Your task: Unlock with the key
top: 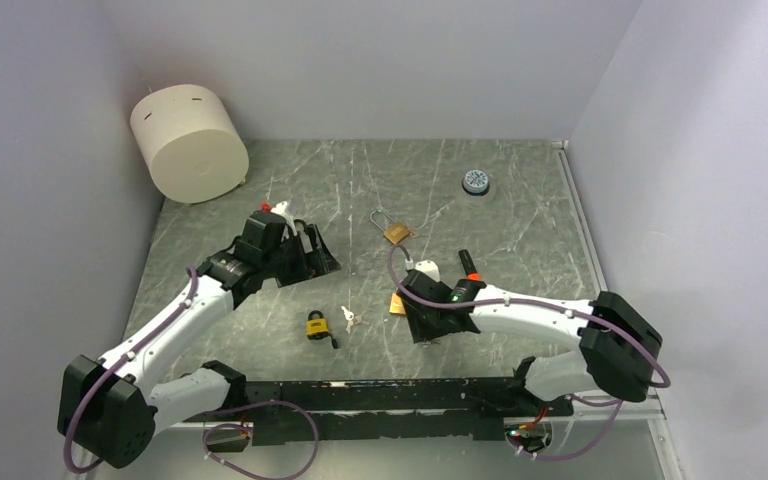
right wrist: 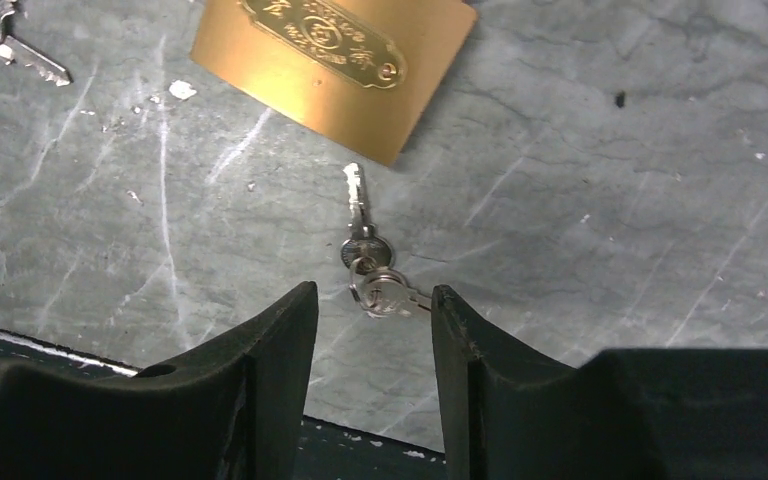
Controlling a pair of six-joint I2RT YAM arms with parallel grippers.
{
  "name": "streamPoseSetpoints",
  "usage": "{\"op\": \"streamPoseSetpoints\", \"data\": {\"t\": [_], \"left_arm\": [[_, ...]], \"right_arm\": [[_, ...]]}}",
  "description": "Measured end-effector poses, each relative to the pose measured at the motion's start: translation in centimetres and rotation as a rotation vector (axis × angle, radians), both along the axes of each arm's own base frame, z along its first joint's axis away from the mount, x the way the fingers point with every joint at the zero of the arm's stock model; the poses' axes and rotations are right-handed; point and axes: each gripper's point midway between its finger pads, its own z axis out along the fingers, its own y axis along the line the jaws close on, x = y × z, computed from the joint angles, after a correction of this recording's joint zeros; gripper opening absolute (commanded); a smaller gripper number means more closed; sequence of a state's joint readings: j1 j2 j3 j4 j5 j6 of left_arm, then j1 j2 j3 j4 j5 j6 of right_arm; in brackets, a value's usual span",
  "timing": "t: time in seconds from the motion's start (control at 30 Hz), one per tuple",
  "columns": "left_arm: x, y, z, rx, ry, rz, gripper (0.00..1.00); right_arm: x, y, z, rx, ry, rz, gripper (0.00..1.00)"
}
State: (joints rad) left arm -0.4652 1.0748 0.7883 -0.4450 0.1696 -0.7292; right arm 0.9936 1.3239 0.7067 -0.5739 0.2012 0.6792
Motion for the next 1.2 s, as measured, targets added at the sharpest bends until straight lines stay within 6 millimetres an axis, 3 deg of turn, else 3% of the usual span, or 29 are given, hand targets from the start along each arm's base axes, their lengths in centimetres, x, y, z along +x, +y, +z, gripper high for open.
{"op": "streamPoseSetpoints", "data": {"t": [0.07,0.23,0.47,0.57,0.8,0.97,1.2], "left_arm": [[-0.1,0.0,-0.3,-0.003,0.009,0.003,0.86],[-0.1,-0.1,-0.4,-0.012,0.011,0.009,0.85],[-0.6,-0.3,-1.3,-0.029,0.039,0.005,0.84],[-1.1,-0.5,-1.8,-0.047,0.061,-0.001,0.84],[-1.5,-1.6,-1.7,-0.114,0.08,-0.022,0.85],[-1.6,-2.9,-1.5,-0.218,0.099,-0.009,0.87],[-1.7,-5.6,-0.9,-0.374,0.145,-0.022,0.91]], "right_arm": [[-0.1,0.5,-0.1,-0.008,-0.001,0.021,0.45],[-0.1,0.8,-1.0,-0.051,0.011,0.057,0.27],[0.3,1.0,-1.7,-0.098,0.013,0.083,0.16],[0.4,1.0,-1.7,-0.103,0.007,0.1,0.0],[0.8,1.2,-1.3,-0.087,-0.021,0.104,0.0],[1.2,1.6,0.8,0.027,-0.108,0.098,0.0],[1.6,3.4,6.1,0.312,-0.269,0.105,0.0]]}}
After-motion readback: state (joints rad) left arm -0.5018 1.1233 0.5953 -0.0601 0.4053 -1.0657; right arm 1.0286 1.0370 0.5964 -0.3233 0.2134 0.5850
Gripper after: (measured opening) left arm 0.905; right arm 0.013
